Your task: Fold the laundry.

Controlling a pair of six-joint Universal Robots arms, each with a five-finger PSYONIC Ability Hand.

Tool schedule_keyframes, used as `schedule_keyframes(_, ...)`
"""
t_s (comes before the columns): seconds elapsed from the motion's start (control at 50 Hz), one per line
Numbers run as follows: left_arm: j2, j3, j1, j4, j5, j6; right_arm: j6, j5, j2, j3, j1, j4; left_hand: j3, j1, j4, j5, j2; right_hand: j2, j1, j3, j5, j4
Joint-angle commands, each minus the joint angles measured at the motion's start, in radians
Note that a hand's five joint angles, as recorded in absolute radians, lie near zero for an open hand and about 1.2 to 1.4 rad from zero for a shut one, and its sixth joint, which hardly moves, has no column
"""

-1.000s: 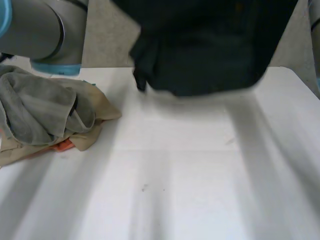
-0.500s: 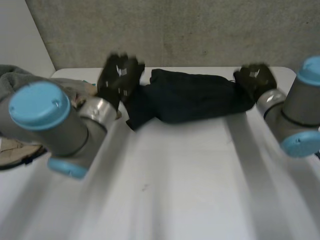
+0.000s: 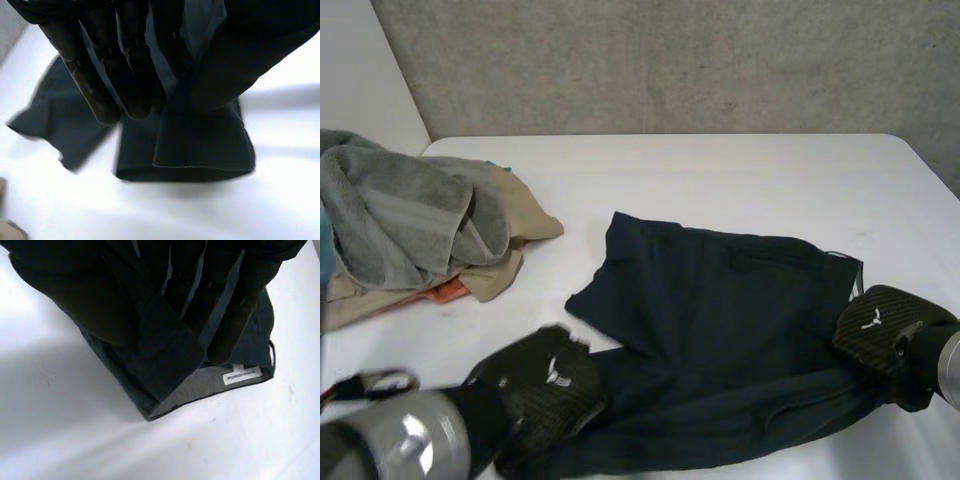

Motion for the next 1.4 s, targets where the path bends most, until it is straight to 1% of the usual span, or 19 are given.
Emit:
schedule_keyframes(0.02,-0.263,0.201,0.01,0.359,-0.076,0.019,0.188,-0.013,0.207,-0.109,-0.025,-0.189,0.201,0.257,0.194,0.211,0.197,0.219,0.287,0.204,0.218,0.196)
schedule_keyframes(0.1,-0.412,0.346,0.016,0.526,-0.112,0.039,0.32,0.031,0.302,-0.192,-0.023,-0.322,0.201,0.257,0.194,0.211,0.197,0.219,0.287,0.204,0.218,0.196)
schedule_keyframes(0.2,-0.695,0.616,0.033,0.696,-0.118,0.052,0.363,0.136,0.425,-0.308,-0.008,-0.468,0.201,0.257,0.194,0.211,0.197,0.219,0.287,0.204,0.218,0.196)
schedule_keyframes(0.36,-0.95,0.893,0.062,0.824,-0.118,0.105,0.362,0.237,0.649,-0.531,0.04,-0.596,0.201,0.257,0.194,0.211,0.197,0.219,0.287,0.204,0.218,0.196)
schedule_keyframes(0.38,-0.961,0.905,0.059,0.844,-0.116,0.111,0.368,0.24,0.666,-0.552,0.041,-0.608,0.201,0.257,0.194,0.211,0.197,0.115,0.183,0.101,0.114,0.092)
schedule_keyframes(0.4,-0.969,0.914,0.056,0.867,-0.113,0.111,0.377,0.24,0.692,-0.584,0.047,-0.64,0.201,0.257,0.194,0.211,0.197,-0.685,-0.617,-0.7,-0.686,-0.708)
schedule_keyframes(0.42,-0.978,0.922,0.053,0.914,-0.115,0.109,0.374,0.239,0.7,-0.594,0.049,-0.662,-0.607,-0.55,-0.613,-0.597,-0.611,-1.003,-0.935,-1.017,-1.004,-1.026)
schedule_keyframes(0.44,-0.98,0.92,0.051,0.934,-0.119,0.106,0.365,0.24,0.709,-0.605,0.051,-0.682,-1.021,-0.964,-1.028,-1.011,-1.025,-1.003,-0.935,-1.017,-1.004,-1.026)
schedule_keyframes(0.5,-0.975,0.905,0.042,1.031,-0.121,0.089,0.378,0.246,0.7,-0.62,0.048,-0.778,-1.021,-0.964,-1.028,-1.011,-1.025,-1.003,-0.935,-1.017,-1.004,-1.026)
schedule_keyframes(0.6,-0.874,0.824,0.025,1.065,-0.133,0.042,0.394,0.265,0.623,-0.571,0.044,-0.795,-1.021,-0.964,-1.028,-1.011,-1.025,-1.003,-0.935,-1.017,-1.004,-1.026)
schedule_keyframes(0.7,-0.713,0.666,0.028,1.071,-0.133,-0.029,0.441,0.252,0.429,-0.407,0.035,-0.725,-1.021,-0.964,-1.028,-1.011,-1.025,-1.003,-0.935,-1.017,-1.004,-1.026)
schedule_keyframes(0.78,-0.607,0.54,0.03,1.065,-0.136,-0.086,0.464,0.203,0.306,-0.267,0.031,-0.564,-1.021,-0.964,-1.028,-1.011,-1.025,-1.003,-0.935,-1.017,-1.004,-1.026)
schedule_keyframes(0.88,-0.513,0.394,0.031,1.065,-0.133,-0.151,0.5,0.055,0.273,-0.058,-0.063,-0.436,-1.021,-0.964,-1.028,-1.011,-1.025,-0.849,-0.781,-0.864,-0.85,-0.872)
schedule_keyframes(1.0,-0.477,0.285,0.028,1.074,-0.124,-0.193,0.504,-0.08,0.272,0.087,-0.132,-0.609,-1.021,-0.964,-1.028,-1.011,-1.025,-0.811,-0.743,-0.825,-0.812,-0.833)
schedule_keyframes(1.14,-0.478,0.276,0.018,1.071,-0.133,-0.201,0.5,-0.079,0.358,0.124,-0.141,-0.826,-1.021,-0.964,-1.028,-1.011,-1.025,-0.79,-0.722,-0.805,-0.791,-0.813)
schedule_keyframes(1.16,-0.478,0.275,0.01,1.069,-0.133,-0.204,0.494,-0.083,0.382,0.124,-0.144,-0.84,-1.021,-0.964,-1.028,-1.011,-1.025,-0.738,-0.67,-0.752,-0.739,-0.761)
schedule_keyframes(1.22,-0.47,0.27,-0.001,1.068,-0.135,-0.211,0.494,-0.071,0.391,0.115,-0.15,-0.857,-1.021,-0.964,-1.028,-1.011,-1.025,0.215,0.283,0.201,0.214,0.192)
schedule_keyframes(1.32,-0.441,0.262,-0.004,1.06,-0.136,-0.23,0.486,0.039,0.359,0.133,-0.163,-0.892,-1.021,-0.964,-1.028,-1.011,-1.025,0.219,0.287,0.204,0.218,0.196)
schedule_keyframes(1.4,-0.388,0.224,-0.001,1.056,-0.135,-0.237,0.414,0.081,0.234,0.15,-0.181,-0.878,-1.021,-0.964,-1.028,-1.011,-1.025,0.219,0.287,0.204,0.218,0.196)
